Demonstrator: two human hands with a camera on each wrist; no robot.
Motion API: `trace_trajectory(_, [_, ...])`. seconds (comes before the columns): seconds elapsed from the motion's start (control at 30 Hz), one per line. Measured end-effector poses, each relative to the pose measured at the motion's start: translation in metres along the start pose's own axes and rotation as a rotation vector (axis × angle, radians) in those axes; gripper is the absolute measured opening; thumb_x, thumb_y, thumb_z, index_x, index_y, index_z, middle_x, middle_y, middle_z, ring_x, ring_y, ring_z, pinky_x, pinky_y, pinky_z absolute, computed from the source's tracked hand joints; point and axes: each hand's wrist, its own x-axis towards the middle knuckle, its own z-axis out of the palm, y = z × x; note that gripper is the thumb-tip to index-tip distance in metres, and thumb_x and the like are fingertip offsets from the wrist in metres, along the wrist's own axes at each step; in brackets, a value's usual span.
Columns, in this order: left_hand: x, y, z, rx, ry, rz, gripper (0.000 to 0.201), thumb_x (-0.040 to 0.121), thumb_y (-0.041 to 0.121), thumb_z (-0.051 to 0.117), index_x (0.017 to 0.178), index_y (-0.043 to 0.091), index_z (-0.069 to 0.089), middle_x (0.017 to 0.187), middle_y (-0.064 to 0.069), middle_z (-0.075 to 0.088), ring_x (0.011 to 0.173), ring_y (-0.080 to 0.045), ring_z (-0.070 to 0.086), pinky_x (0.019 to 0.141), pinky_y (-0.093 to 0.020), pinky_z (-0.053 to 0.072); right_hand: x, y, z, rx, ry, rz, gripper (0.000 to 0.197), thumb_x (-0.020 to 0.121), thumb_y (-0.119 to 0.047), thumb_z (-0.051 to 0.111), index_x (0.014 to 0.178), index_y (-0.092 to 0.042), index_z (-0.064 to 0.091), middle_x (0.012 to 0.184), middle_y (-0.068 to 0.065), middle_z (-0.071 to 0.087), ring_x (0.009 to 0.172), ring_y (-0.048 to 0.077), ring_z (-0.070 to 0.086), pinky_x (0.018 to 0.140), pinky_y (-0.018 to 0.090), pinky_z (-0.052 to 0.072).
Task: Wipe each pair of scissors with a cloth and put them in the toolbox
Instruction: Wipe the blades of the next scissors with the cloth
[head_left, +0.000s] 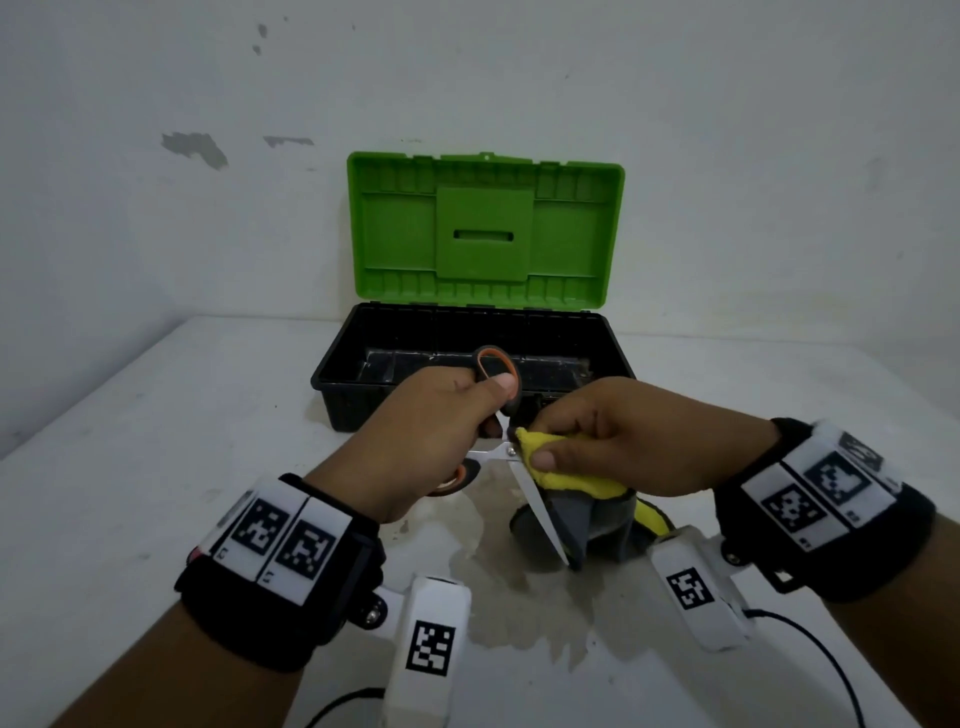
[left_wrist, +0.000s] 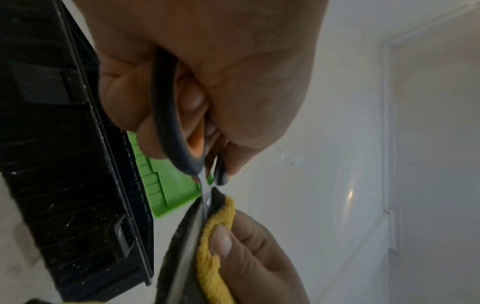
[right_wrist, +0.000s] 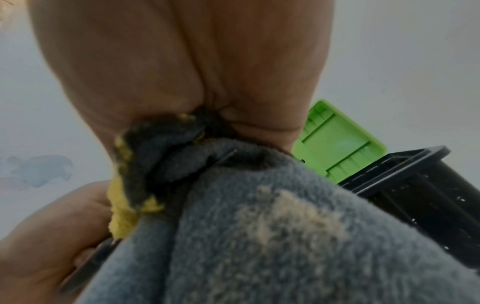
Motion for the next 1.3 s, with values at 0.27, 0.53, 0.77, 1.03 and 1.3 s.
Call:
trace_trajectory(0.27, [-0.001,0.005,0.007,0.007,0.027,0.06,0.042,0.099,0.044,0.048,0.069,0.017,0.062,0.045,0.019,0.047,0.043,0.001,0.043,0.053,-0.022,0.031,-0.024,0.012,-0.009,0.128,0.073,0.073,0.02,0.096,-0.022,0.061,0.079,-0.012,0.068,0.06,-0.011,0.057,0.053,0.0,0.051,0.053,0.013,0.04])
trace_trajectory(0.53, [-0.001,0.001,0.006,-0.097,0.033,0.031,0.037,0.1,0.041,0.047,0.08,0.013,0.062,0.041,0.019,0.042,0.036,0.001,0.041,0.044,-0.014,0.029,-0.042,0.022,-0.018,0.168,0.131,0.138,0.026,0.09,-0.033,0.061,0.081,-0.011,0.071,0.067,0.009,0.063,0.056,0.008,0.054,0.053,0.021,0.044])
trace_trajectory(0.77, [0.004,-0.004,-0.004,-0.453,0.283,-0.061,0.038,0.101,0.041,0.047,0.066,0.026,0.053,0.054,0.009,0.03,0.039,-0.006,0.023,0.039,-0.02,0.023,-0.061,0.044,-0.022,0.302,0.296,0.244,0.024,0.091,-0.024,0.06,0.074,-0.011,0.068,0.059,-0.002,0.061,0.051,0.005,0.052,0.049,0.015,0.041])
trace_trajectory(1.03, [0.012,0.001,0.025,-0.858,0.442,-0.064,0.026,0.099,0.033,0.053,0.079,0.016,0.056,0.056,0.002,0.039,0.042,-0.013,0.038,0.045,-0.025,0.033,-0.057,0.061,0.017,-0.565,0.14,0.477,0.037,0.093,-0.047,0.056,0.128,-0.035,0.054,0.13,-0.014,0.053,0.12,0.007,0.049,0.102,0.021,0.038])
trace_trajectory(1.3, [0.007,0.0,0.05,-0.97,0.304,-0.144,0.036,0.099,0.034,0.052,0.09,0.003,0.068,0.063,-0.001,0.052,0.058,-0.023,0.062,0.056,-0.032,0.049,-0.019,-0.008,0.046,0.299,0.485,0.306,0.036,0.089,-0.056,0.053,0.082,-0.023,0.067,0.077,-0.002,0.069,0.068,0.008,0.068,0.065,0.029,0.054])
